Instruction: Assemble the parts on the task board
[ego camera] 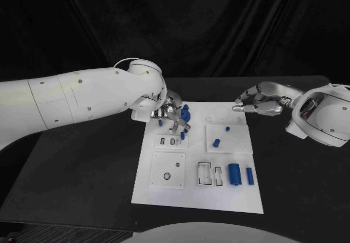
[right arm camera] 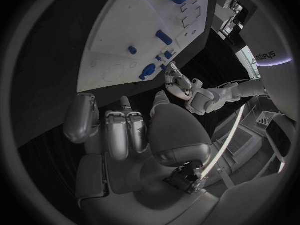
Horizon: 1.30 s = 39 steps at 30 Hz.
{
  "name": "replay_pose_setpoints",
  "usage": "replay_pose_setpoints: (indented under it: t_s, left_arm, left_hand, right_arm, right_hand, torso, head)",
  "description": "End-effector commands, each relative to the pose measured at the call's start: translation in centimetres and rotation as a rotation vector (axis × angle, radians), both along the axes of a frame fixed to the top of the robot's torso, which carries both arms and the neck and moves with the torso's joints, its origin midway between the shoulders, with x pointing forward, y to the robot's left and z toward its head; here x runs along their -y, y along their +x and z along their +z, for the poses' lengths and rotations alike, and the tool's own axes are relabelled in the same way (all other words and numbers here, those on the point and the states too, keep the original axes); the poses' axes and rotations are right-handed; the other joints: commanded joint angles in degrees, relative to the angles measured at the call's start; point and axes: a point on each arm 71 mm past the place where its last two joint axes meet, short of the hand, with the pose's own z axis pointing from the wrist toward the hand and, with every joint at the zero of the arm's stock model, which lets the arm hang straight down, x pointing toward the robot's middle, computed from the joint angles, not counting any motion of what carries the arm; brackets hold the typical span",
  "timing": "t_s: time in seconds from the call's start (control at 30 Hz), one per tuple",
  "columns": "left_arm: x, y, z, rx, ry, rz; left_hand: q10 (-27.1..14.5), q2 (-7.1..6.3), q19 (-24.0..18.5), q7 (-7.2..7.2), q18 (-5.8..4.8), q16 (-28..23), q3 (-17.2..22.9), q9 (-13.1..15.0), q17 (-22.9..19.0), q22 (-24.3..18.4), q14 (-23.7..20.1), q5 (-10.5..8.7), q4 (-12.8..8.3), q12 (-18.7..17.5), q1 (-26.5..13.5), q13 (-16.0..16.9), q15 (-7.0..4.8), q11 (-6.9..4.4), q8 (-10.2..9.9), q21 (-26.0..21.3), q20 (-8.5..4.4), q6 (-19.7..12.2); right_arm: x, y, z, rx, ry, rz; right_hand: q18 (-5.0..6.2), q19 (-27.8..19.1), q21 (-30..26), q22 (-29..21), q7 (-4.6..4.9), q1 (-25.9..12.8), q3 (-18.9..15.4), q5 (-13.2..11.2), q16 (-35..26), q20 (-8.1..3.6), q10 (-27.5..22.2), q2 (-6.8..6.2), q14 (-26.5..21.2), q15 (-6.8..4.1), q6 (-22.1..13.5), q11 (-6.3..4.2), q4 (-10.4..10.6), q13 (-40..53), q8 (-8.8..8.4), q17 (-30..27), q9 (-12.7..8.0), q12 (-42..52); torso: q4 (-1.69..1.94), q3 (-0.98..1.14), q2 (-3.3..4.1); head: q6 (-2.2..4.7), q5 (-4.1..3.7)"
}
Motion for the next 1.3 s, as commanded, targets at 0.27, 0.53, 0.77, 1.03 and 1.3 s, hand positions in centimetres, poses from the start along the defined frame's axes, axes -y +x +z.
replay_pose_setpoints:
  t_s: [0.27,0.53,0.77,1.03,1.3]
  left_arm:
    - [0.4,-0.4,-1.2,-0.029,-0.032,-0.022]
    - [0.4,-0.3,-1.6,-0.033,-0.043,-0.018]
    - [0.5,-0.2,-1.9,-0.037,-0.050,-0.021]
    - [0.5,-0.1,-2.0,-0.038,-0.056,-0.020]
    - [0.7,-0.1,-2.1,-0.042,-0.057,-0.025]
  left_hand:
    - [6.0,0.13,-0.5,0.11,-0.03,0.2,1.7,0.7,15.1,6.6,6.1,0.73,-1.2,0.1,0.0,14.9,-0.48,-0.34,-1.4,-0.6,0.05,0.5]
    - [6.0,0.10,-0.7,0.10,0.04,0.2,2.5,1.0,15.1,6.4,6.1,1.33,-1.8,0.1,0.1,14.9,-0.50,-0.36,-2.0,-0.8,0.02,0.5]
    - [6.0,0.01,-0.8,0.05,0.08,0.2,3.7,1.5,15.1,6.3,6.1,2.04,-2.7,0.1,0.5,14.9,-0.55,-0.42,-2.7,-1.0,-0.02,0.7]
    - [6.0,-0.19,-0.9,0.03,0.12,0.2,4.5,1.8,15.1,6.2,6.1,2.70,-3.3,0.1,0.6,14.9,-0.58,-0.44,-3.3,-1.1,-0.06,0.7]
    - [6.0,-0.56,-0.9,-0.14,0.13,0.2,5.8,2.5,15.1,6.2,6.1,3.52,-4.4,0.1,0.9,14.9,-0.67,-0.56,-3.8,-1.3,-0.12,1.2]
  right_arm:
    - [-0.2,0.0,-0.4,-0.009,-0.001,0.010]
    - [-0.1,0.0,-0.8,-0.014,0.002,0.012]
    - [-0.2,0.0,-0.9,-0.016,0.002,0.013]
    - [-0.2,0.0,-1.0,-0.019,0.000,0.013]
    - [-0.2,0.1,-1.1,-0.024,-0.004,0.013]
  right_hand:
    - [1.04,-0.3,-0.5,9.0,-0.06,0.0,-0.4,0.5,-0.2,0.33,4.2,0.94,5.6,0.32,0.6,0.24,-0.1,12.8,-0.38,13.3,-0.1,-0.4]
    - [1.10,-0.4,-0.9,8.9,-0.05,-0.8,-1.1,0.7,-0.3,0.33,4.1,2.19,5.6,0.33,0.9,0.25,0.0,12.7,-0.51,13.1,-0.2,-0.5]
    - [1.16,-0.5,-1.2,8.8,-0.04,-0.9,-1.2,0.7,-0.4,0.33,4.1,2.38,5.6,0.33,0.9,0.25,-0.1,12.6,-0.52,12.9,-0.2,-0.6]
    - [1.24,-0.6,-1.6,8.7,-0.02,-0.9,-1.3,0.7,-0.5,0.34,3.9,2.58,5.5,0.34,1.1,0.26,-0.1,12.4,-0.52,12.7,-0.2,-0.8]
    - [1.30,-0.7,-2.0,8.6,0.00,-0.8,-1.4,0.9,-0.6,0.35,3.8,2.74,5.5,0.35,1.1,0.29,-0.2,12.2,-0.53,12.5,-0.2,-0.9]
  torso:
    - [0.01,0.02,0.00]
    - [-0.01,0.02,0.00]
    - [0.02,0.01,-0.01]
    - [0.02,0.02,-0.01]
    - [0.02,0.02,-0.02]
  head:
    - [-0.35,-0.08]
    - [-0.66,0.35]
    - [-0.86,0.38]
    - [-0.90,0.29]
    - [-1.05,0.31]
